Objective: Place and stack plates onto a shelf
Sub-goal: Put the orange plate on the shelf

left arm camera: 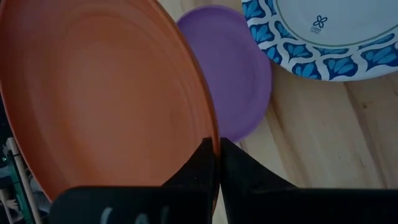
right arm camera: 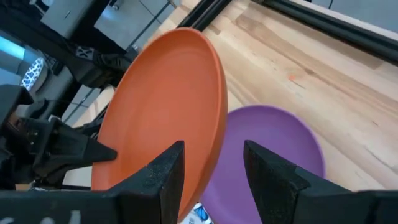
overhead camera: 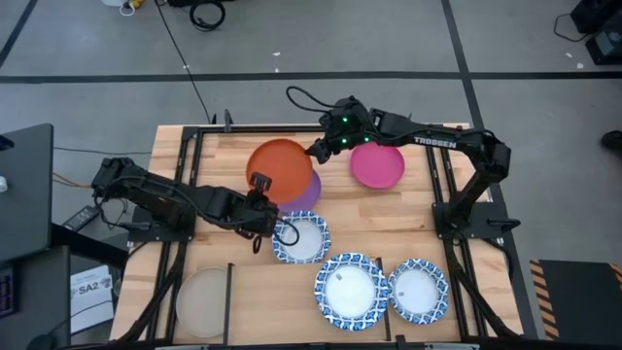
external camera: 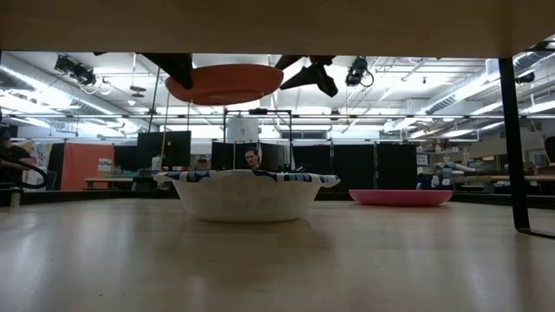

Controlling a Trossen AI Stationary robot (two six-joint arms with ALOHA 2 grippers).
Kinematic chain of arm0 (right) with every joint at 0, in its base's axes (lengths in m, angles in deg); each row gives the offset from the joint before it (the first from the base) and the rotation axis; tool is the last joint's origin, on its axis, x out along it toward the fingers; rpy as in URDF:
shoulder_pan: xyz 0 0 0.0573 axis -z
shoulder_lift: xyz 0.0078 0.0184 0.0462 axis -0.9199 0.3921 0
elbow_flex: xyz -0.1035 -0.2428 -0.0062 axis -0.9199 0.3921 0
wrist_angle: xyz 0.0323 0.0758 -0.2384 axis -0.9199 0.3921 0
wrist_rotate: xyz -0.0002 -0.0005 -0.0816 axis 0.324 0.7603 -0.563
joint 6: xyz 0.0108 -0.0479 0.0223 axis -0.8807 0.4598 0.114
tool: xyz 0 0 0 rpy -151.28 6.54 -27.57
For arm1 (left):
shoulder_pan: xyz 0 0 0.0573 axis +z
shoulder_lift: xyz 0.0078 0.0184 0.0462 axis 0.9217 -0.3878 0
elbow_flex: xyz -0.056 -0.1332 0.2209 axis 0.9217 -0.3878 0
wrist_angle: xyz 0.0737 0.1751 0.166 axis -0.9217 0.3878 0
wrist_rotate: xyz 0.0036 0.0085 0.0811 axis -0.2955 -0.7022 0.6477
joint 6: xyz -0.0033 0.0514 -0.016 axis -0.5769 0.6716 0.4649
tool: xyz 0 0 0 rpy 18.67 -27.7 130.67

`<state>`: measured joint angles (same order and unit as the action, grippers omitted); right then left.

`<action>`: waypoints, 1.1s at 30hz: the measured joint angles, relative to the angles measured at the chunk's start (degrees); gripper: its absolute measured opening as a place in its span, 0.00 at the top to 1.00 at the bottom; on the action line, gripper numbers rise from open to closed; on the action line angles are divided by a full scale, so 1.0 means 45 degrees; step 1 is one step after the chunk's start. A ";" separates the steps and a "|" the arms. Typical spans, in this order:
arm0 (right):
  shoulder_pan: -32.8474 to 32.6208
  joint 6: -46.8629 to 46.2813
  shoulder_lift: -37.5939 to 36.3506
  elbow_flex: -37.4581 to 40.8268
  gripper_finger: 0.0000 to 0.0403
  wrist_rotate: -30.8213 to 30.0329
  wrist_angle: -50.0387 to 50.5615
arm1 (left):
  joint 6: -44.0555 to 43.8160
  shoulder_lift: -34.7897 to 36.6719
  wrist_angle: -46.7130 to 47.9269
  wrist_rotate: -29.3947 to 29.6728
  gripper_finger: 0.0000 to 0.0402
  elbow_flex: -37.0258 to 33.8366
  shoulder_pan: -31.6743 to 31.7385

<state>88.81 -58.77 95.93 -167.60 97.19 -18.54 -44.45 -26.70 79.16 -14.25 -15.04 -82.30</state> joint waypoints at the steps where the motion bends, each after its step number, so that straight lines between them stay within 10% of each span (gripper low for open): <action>1: 0.0003 0.0000 -0.0003 0.0000 0.58 0.0000 0.0006 | 0.0002 0.0000 -0.0002 0.0002 0.96 0.0000 0.0000; 16: -0.0073 0.0042 -0.0005 0.0000 0.60 0.0002 0.0738 | 0.0678 0.0000 -0.0690 0.0123 0.96 0.0000 0.0010; 33: -0.0073 -0.0025 -0.0003 0.0000 0.90 0.0146 0.0727 | 0.2198 0.0000 -0.0691 0.0874 0.95 0.0000 -0.0010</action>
<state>88.48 -58.88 95.92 -167.60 97.84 -15.27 -34.56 -26.70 76.05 -10.32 -15.04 -82.34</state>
